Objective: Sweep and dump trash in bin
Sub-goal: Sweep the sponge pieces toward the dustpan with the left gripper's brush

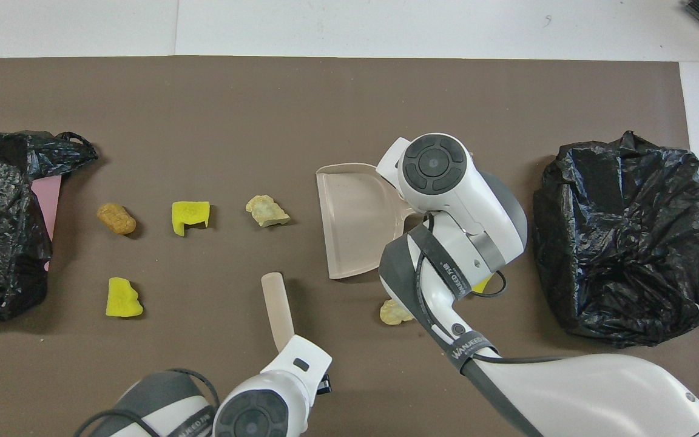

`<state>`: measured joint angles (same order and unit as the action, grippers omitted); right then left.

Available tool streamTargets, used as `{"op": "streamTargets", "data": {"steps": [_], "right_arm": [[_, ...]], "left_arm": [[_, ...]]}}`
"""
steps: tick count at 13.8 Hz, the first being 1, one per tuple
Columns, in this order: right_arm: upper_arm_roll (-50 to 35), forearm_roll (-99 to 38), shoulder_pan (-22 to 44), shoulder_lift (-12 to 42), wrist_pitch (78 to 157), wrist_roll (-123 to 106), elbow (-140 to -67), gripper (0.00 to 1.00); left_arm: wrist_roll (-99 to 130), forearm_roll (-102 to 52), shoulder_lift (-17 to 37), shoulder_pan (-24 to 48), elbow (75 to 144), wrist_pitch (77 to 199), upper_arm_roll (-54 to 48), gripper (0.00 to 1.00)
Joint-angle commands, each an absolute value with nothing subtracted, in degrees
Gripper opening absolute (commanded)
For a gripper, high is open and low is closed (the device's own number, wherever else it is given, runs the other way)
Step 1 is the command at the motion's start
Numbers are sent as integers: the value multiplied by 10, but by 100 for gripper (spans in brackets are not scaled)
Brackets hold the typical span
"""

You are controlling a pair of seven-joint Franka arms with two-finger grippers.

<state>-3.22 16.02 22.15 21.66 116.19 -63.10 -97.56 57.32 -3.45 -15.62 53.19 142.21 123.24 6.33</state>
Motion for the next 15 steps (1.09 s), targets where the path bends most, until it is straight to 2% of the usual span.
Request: {"op": "streamTargets", "data": {"steps": [1, 5, 15], "right_arm": [[-37, 158, 220, 211, 1179, -614, -991, 0], [-38, 157, 220, 211, 1176, -600, -991, 0], [-41, 157, 220, 210, 1172, -560, -991, 0]], "left_arm": [[570, -2, -142, 459, 1401, 1212, 57, 0], [568, 8, -135, 356, 1355, 1160, 57, 0], [312, 44, -125, 84, 1362, 1154, 57, 0]]}}
